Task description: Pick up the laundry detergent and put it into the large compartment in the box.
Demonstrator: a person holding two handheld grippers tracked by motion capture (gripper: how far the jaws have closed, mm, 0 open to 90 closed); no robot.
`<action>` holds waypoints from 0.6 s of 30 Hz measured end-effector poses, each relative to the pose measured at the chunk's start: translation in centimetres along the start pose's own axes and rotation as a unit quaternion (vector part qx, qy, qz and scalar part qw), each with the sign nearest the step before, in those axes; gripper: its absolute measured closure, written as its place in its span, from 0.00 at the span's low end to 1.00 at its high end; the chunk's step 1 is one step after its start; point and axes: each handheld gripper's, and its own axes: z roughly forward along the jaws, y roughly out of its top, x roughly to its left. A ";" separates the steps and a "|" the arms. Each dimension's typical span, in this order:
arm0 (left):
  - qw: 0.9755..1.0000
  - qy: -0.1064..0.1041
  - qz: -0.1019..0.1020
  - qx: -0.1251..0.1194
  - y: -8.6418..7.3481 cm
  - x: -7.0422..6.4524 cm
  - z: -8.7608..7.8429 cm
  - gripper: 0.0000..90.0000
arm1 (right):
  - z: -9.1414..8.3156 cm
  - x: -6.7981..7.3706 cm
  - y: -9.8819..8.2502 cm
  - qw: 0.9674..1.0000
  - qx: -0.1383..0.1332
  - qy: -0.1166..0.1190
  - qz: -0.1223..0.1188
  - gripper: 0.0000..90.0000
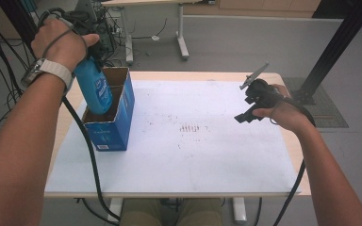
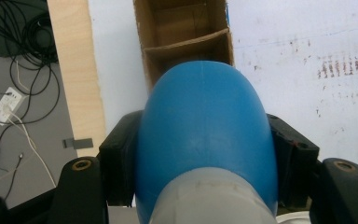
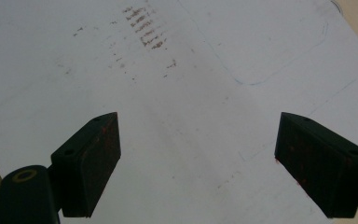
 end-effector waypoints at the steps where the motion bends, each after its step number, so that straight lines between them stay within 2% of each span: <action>1: 1.000 0.000 0.000 0.000 0.0 0.0 0.2 0.42 | 0.0 0.0 0.0 1.000 0.000 0.000 0.000 0.16; 18: 1.000 -0.003 0.007 0.007 0.4 -0.2 2.6 0.42 | 0.2 -0.1 -0.1 1.000 0.001 0.001 0.003 0.16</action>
